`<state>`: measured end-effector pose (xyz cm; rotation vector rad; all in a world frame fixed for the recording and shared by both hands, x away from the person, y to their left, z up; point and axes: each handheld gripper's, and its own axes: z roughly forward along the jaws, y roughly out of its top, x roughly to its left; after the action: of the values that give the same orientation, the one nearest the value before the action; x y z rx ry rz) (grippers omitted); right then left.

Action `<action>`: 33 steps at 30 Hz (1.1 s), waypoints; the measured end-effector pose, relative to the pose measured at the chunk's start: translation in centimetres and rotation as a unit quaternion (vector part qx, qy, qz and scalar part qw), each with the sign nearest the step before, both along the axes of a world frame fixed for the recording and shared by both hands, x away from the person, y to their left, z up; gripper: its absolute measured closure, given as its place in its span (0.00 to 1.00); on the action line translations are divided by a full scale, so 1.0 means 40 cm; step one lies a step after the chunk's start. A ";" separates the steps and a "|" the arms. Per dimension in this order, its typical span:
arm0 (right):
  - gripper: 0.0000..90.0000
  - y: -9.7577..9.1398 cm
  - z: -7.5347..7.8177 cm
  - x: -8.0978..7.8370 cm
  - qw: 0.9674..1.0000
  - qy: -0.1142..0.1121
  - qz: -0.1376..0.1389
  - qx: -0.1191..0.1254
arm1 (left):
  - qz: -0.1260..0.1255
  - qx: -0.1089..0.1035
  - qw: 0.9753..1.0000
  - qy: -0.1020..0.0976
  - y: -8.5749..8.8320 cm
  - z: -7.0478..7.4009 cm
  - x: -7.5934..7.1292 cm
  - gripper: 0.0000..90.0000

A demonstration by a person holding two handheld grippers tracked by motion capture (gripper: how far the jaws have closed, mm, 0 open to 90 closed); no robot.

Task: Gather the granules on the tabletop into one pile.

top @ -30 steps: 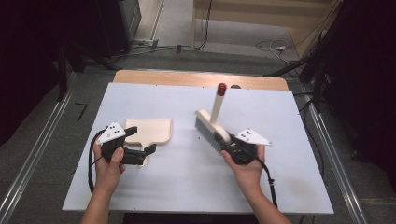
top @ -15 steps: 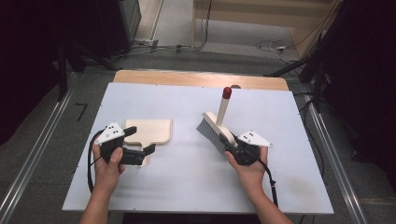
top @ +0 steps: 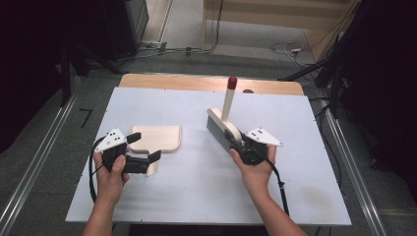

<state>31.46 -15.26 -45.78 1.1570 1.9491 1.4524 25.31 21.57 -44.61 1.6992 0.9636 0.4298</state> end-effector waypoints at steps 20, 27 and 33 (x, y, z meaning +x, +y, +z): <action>0.74 -0.074 -0.056 0.006 0.999 0.010 -0.029 -0.016 | -0.002 0.003 1.000 0.002 -0.009 -0.003 0.002 0.00; 0.74 -0.113 -0.040 0.003 1.000 0.008 -0.023 0.003 | -0.003 0.004 1.000 0.004 -0.008 -0.006 0.004 0.00; 0.74 -0.127 0.006 -0.008 0.999 -0.018 0.032 0.026 | 0.000 0.002 1.000 0.002 -0.002 -0.003 0.002 0.00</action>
<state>31.16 -20.36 -45.54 1.0920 1.9523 1.5548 25.41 21.50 -44.74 1.7034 0.9667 0.4285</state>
